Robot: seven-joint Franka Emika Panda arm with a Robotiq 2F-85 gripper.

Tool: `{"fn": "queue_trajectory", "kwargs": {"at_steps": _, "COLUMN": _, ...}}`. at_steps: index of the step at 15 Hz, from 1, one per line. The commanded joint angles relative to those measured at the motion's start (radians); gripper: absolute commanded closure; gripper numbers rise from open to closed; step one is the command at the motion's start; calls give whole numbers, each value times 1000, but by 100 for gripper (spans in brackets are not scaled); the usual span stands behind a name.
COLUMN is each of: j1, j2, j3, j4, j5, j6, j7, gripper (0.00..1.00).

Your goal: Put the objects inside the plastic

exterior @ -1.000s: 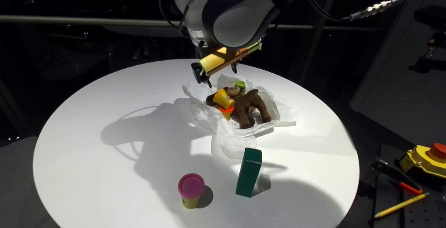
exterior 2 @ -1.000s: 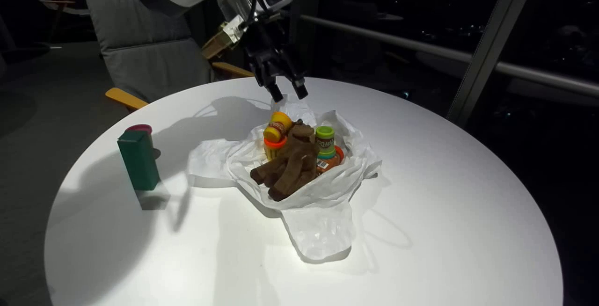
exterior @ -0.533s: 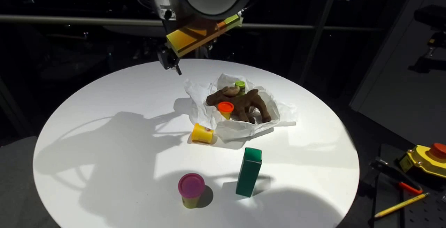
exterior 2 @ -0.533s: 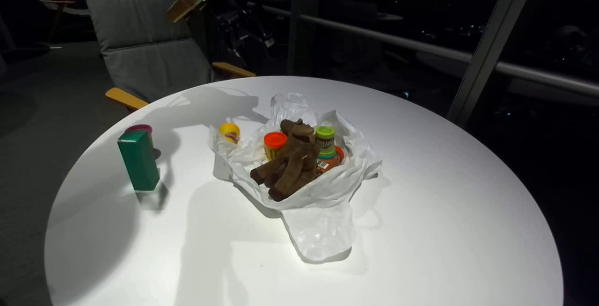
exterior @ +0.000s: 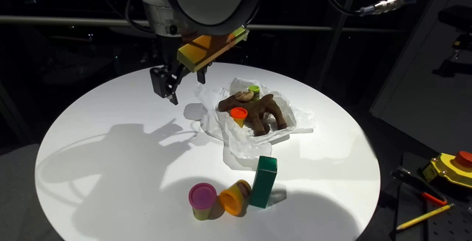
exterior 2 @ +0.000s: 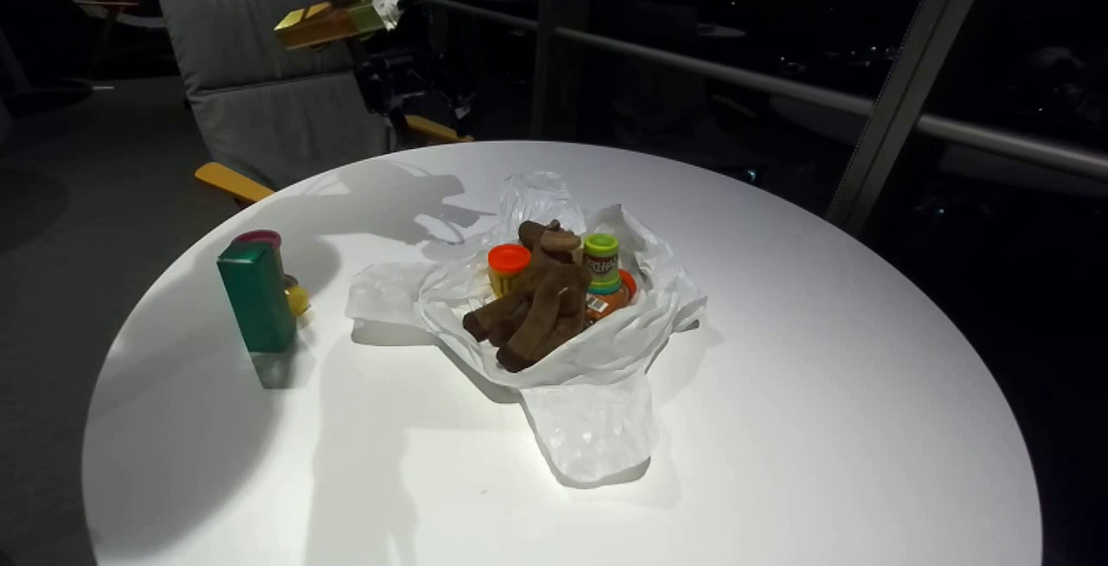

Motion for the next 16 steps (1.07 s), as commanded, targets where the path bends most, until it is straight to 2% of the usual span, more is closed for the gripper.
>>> {"fn": "queue_trajectory", "kwargs": {"at_steps": 1, "j1": -53, "j2": -4, "j3": 64, "j4": -32, "j5": 137, "j6": 33, "j7": -222, "gripper": 0}}
{"fn": "queue_trajectory", "kwargs": {"at_steps": 4, "j1": -93, "j2": 11, "j3": 111, "j4": -28, "j5": 256, "j6": -7, "j7": -393, "gripper": 0}}
{"fn": "queue_trajectory", "kwargs": {"at_steps": 10, "j1": -148, "j2": 32, "j3": 186, "j4": -14, "j5": 445, "j6": -144, "j7": -605, "gripper": 0}}
{"fn": "queue_trajectory", "kwargs": {"at_steps": 14, "j1": -110, "j2": 11, "j3": 197, "j4": -44, "j5": 466, "j6": -181, "j7": -605, "gripper": 0}}
{"fn": "queue_trajectory", "kwargs": {"at_steps": 16, "j1": -84, "j2": 2, "j3": 197, "j4": -74, "j5": 448, "j6": -158, "j7": -579, "gripper": 0}}
